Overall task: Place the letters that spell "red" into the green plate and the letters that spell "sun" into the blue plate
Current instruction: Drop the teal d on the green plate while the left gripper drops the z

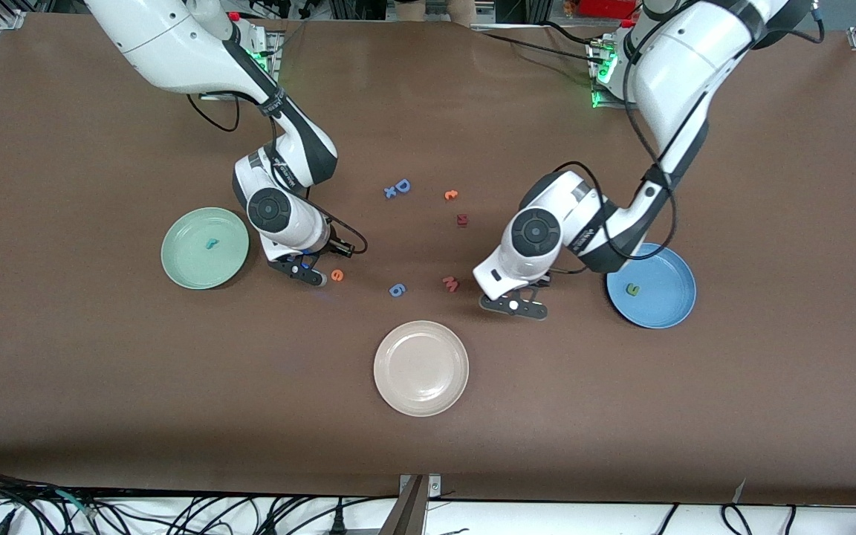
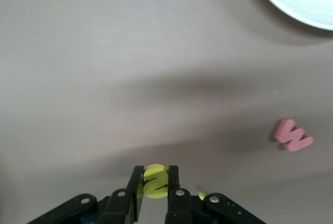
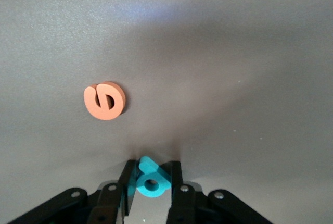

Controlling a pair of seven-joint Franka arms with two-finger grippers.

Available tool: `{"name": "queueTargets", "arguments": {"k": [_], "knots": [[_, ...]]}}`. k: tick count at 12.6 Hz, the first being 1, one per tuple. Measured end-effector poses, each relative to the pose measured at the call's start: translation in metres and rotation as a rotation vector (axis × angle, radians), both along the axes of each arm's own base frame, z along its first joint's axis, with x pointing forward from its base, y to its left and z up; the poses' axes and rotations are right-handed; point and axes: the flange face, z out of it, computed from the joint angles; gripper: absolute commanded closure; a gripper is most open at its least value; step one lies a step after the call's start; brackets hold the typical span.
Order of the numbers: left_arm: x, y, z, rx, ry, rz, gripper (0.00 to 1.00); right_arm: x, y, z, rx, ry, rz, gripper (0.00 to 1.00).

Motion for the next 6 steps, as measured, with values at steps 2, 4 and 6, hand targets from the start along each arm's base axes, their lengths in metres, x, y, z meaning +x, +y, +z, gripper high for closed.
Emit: {"name": "queueTargets", "arguments": {"k": [2,4,6], "knots": [[0.015,0.038,0.018,0.016,0.023,-0.003,0.90,0.000,0.000,0.001,-0.001,0.001,0.000,0.71],[0.022,0.070,0.025,0.047,0.067,0.017,0.90,-0.001,-0.001,0.006,-0.018,0.026,0.006,0.71],[0.025,0.101,0.025,0.077,0.112,0.047,0.90,0.003,-0.007,0.027,-0.042,0.046,0.011,0.71]]}}
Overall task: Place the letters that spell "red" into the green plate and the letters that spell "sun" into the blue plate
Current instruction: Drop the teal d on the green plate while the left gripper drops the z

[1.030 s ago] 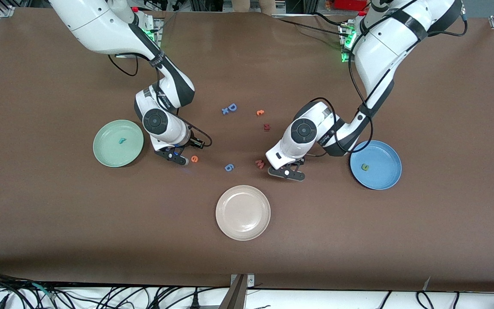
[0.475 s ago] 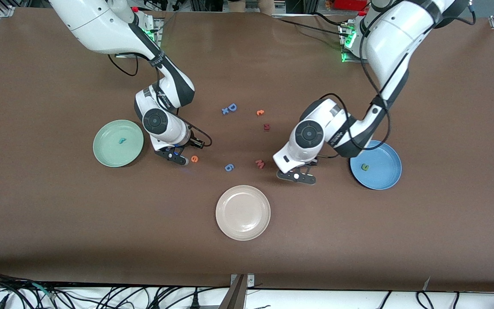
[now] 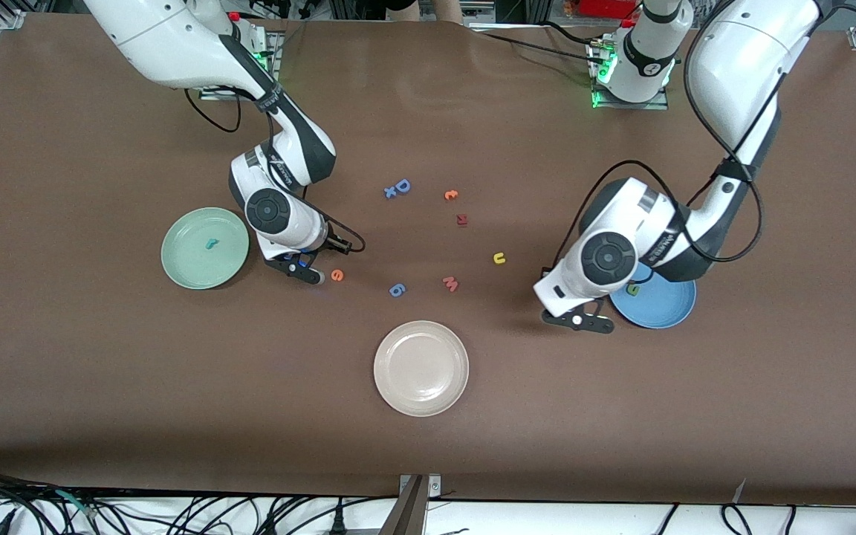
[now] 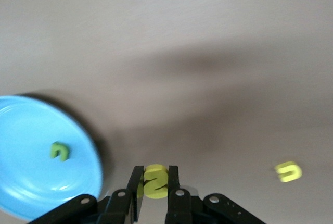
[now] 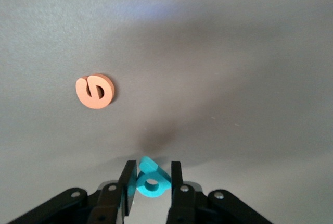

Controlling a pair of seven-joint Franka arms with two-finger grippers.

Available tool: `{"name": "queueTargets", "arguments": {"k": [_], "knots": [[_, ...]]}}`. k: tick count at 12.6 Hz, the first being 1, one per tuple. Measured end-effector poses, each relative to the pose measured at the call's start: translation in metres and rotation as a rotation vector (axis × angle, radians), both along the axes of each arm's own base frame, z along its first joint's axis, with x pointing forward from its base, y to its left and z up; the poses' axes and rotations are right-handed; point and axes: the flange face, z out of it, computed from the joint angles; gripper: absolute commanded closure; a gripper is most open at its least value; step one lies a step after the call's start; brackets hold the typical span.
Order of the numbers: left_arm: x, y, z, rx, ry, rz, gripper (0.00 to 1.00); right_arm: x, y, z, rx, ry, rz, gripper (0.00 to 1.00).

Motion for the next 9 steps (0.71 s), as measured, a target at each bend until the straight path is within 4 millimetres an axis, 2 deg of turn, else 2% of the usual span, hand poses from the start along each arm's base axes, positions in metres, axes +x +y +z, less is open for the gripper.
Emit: {"name": "queueTargets", "arguments": {"k": [2,3,6,7,9], "knots": [[0.003,0.031,-0.003,0.012,0.031,0.017,0.90,0.007,-0.019,0.024,-0.022,0.017,0.023,0.72],[0.005,0.049,-0.003,0.014,0.041,0.023,0.90,0.012,-0.036,0.033,-0.035,0.031,0.045,0.72],[0.003,0.118,-0.012,0.006,0.090,0.018,0.90,0.032,-0.117,0.054,-0.057,0.071,0.146,0.72],[-0.001,0.136,-0.019,0.004,0.113,0.021,0.92,0.038,-0.145,0.056,-0.056,0.077,0.179,0.72],[-0.008,0.162,-0.035,0.005,0.137,0.029,0.92,0.039,-0.193,0.047,-0.049,0.095,0.231,0.71]]}}
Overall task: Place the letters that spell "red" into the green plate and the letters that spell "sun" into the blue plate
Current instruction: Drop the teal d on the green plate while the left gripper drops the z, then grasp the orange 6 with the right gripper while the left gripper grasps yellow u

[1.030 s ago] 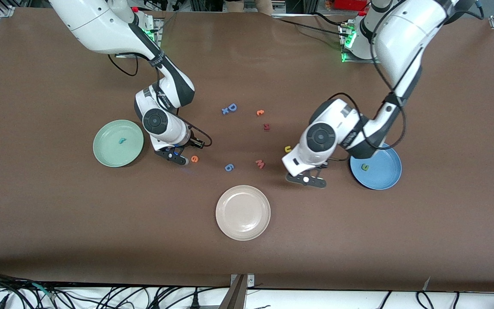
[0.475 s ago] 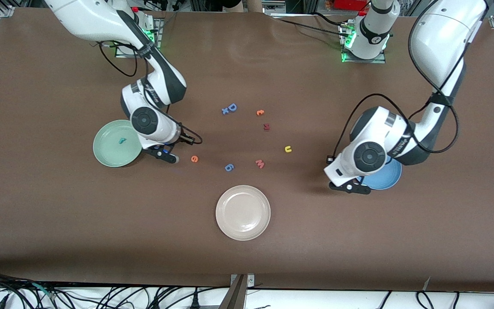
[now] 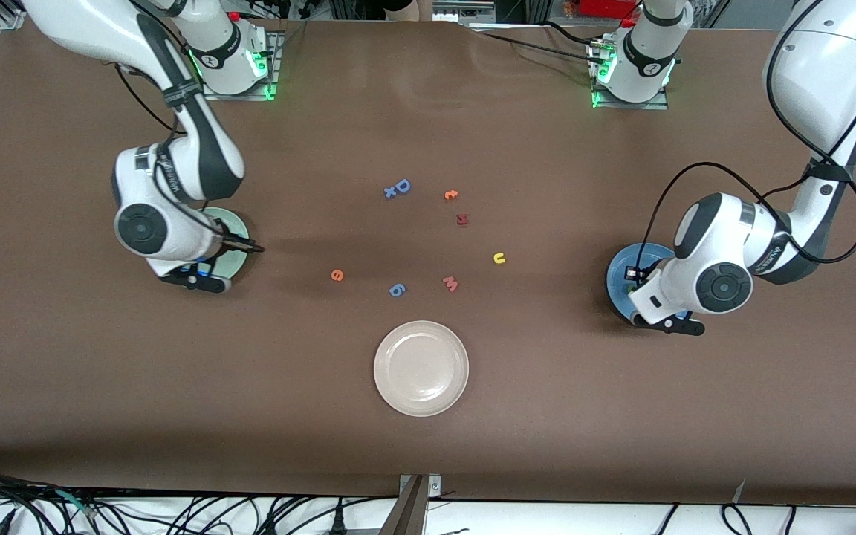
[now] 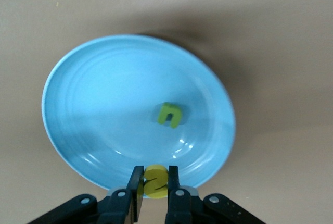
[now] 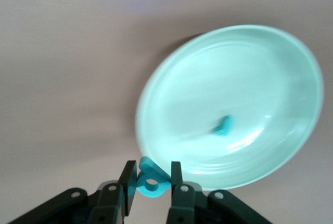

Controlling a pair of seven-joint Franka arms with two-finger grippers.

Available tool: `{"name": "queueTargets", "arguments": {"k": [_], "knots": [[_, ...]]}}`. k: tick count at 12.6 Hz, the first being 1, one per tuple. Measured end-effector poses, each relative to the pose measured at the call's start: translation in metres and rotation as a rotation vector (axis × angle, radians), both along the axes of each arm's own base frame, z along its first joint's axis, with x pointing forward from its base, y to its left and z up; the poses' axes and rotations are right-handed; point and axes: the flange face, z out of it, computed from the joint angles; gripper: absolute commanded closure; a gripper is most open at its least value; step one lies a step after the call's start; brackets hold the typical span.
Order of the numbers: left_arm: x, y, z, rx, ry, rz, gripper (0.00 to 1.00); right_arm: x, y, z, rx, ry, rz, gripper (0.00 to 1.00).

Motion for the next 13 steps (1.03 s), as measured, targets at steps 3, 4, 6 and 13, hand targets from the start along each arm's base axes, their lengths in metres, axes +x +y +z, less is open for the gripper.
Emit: {"name": "queueTargets", "arguments": {"k": [3,4,6,13], "knots": [[-0.014,0.023,-0.030,0.003,-0.025,-0.008,0.80,-0.015,-0.030,-0.028,0.010,0.013,0.040,0.64],[-0.019,0.026,-0.039,-0.002,-0.031,-0.012,0.59,-0.020,-0.033,-0.038,0.015,0.012,0.043,0.42],[-0.025,0.030,-0.047,-0.006,-0.026,-0.009,0.03,-0.026,-0.034,-0.049,0.028,0.017,0.028,0.27],[-0.024,-0.016,-0.025,-0.043,-0.044,-0.066,0.00,0.005,0.016,0.002,0.143,-0.084,-0.061,0.26]]}}
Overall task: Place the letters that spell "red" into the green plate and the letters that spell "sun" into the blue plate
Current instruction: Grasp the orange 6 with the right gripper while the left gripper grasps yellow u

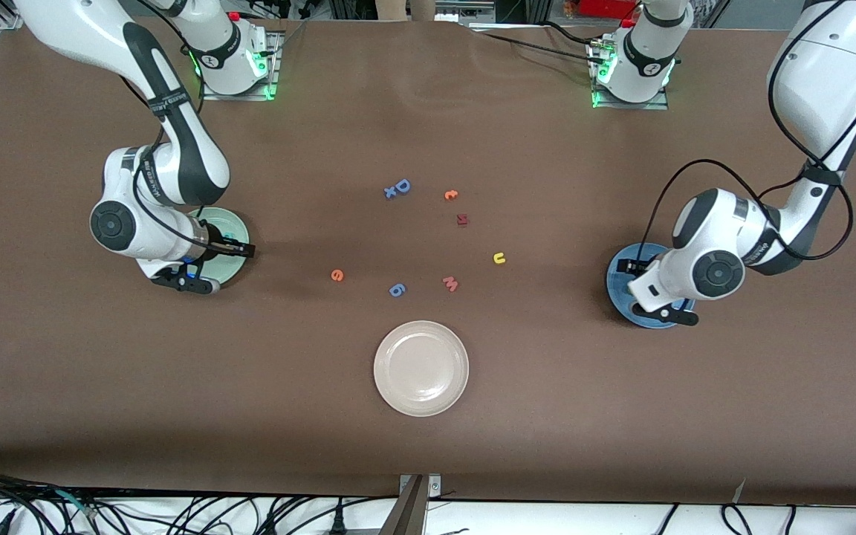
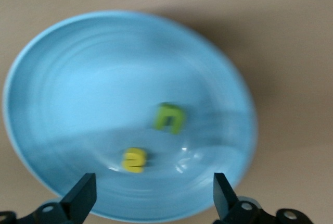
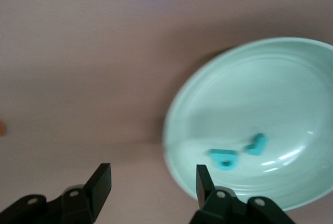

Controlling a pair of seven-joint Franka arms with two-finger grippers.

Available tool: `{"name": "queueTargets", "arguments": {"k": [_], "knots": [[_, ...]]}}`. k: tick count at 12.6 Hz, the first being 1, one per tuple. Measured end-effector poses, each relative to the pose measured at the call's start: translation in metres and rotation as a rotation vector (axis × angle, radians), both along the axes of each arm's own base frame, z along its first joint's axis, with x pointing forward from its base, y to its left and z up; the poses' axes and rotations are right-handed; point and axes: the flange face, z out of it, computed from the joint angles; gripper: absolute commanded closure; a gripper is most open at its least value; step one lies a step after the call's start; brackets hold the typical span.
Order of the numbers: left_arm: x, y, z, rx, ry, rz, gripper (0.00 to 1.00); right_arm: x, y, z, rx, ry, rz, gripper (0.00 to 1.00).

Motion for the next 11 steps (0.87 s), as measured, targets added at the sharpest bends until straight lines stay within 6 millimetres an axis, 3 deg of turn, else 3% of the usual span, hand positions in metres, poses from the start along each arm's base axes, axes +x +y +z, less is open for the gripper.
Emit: {"name": "queueTargets", "arguments": {"k": [3,5,7,8,11], "knots": [[-0.011,-0.080,0.031,-0.041,-0.041,-0.020,0.00,0.005,0.052,0.014,0.004,-0.044,-0.063,0.26],[-0.024,-0.126,0.041,-0.055,-0.060,-0.009,0.00,0.000,0.096,0.007,-0.002,-0.075,-0.114,0.26],[-0.035,-0.175,0.039,-0.081,-0.107,0.043,0.00,-0.005,0.130,-0.011,-0.003,-0.101,-0.154,0.26],[-0.043,-0.198,0.035,-0.091,-0.120,0.068,0.00,-0.005,0.138,-0.021,-0.001,-0.112,-0.168,0.26],[-0.057,-0.237,0.016,-0.134,-0.135,0.132,0.00,-0.008,0.157,-0.048,0.003,-0.141,-0.213,0.26]]}}
